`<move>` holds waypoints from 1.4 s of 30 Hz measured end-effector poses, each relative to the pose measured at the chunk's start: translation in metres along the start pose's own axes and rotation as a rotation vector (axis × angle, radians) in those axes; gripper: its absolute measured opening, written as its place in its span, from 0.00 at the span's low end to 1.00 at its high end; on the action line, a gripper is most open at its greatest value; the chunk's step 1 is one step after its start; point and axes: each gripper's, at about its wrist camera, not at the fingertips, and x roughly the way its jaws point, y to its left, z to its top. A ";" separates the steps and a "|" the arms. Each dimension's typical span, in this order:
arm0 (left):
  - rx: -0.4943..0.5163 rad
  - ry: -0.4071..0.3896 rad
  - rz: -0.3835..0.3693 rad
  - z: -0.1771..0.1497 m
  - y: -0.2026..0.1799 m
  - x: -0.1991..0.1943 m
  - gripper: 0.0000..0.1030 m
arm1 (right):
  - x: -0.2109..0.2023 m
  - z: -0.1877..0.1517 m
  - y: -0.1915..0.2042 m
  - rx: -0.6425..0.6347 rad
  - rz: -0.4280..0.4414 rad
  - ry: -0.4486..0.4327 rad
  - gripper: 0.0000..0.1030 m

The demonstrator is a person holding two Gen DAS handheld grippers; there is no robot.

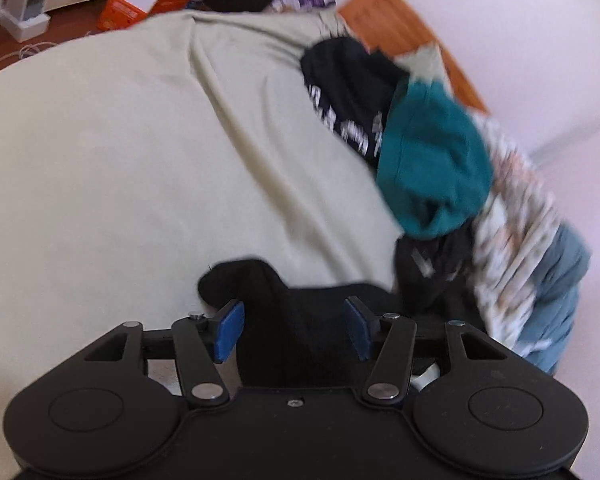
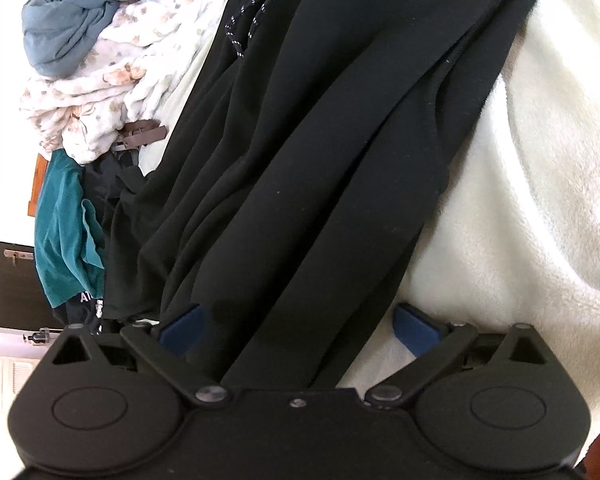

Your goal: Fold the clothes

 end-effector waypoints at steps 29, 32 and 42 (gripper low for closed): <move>0.049 -0.327 0.194 0.026 -0.050 -0.065 0.02 | -0.041 0.004 0.014 -0.098 0.047 -0.072 0.08; 0.121 -0.432 0.263 0.023 -0.048 -0.116 0.02 | -0.040 0.004 0.011 -0.107 0.021 -0.038 0.08; 0.015 -0.406 0.504 -0.032 0.027 -0.158 0.02 | -0.032 0.004 0.013 -0.128 -0.010 0.027 0.08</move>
